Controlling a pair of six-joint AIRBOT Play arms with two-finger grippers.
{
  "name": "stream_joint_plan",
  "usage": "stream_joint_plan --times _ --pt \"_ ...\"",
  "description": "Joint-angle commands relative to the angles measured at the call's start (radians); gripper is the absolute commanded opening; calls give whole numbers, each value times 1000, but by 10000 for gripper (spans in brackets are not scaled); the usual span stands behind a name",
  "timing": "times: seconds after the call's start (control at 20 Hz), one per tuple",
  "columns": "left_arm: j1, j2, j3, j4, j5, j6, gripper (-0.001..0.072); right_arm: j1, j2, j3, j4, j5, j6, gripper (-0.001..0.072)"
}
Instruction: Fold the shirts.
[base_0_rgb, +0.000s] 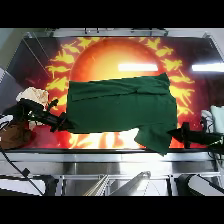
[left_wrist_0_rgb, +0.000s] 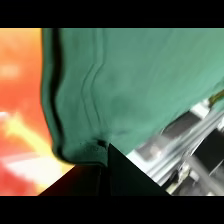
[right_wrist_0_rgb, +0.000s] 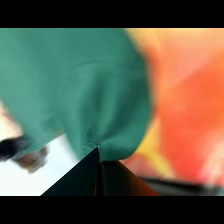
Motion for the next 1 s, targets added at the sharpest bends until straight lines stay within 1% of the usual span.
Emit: stream_joint_plan --times 0.0,0.1,0.15,0.2,0.3,0.35,0.5,0.6,0.7,0.75,0.85,0.95 --pt "1 49 42 -16 146 -3 16 -8 107 74 27 159 26 17" --pt "1 84 71 80 147 -26 16 -35 175 114 25 157 71 16" --pt "1 95 82 125 154 -35 17 -54 194 127 25 158 76 16" --pt "4 104 92 151 165 -37 17 -74 208 133 29 161 86 16" --pt "27 108 108 145 180 -36 17 -81 216 134 34 156 84 16" --pt "37 108 117 141 183 -37 17 -80 215 134 49 147 76 16" --pt "76 101 198 125 186 -37 17 -69 192 152 212 50 -6 17" --pt "95 66 306 22 201 -44 17 -12 121 212 257 -32 -47 17" --pt "87 2 439 -87 201 -61 17 77 4 306 284 -97 -88 16" --pt "74 -39 510 -95 200 -86 17 126 -69 361 306 -135 -113 17" --pt "39 -142 667 -93 200 -122 17 202 -217 483 314 -217 -119 17" --pt "21 -248 813 -85 200 -172 17 254 -373 621 313 -251 -126 17"
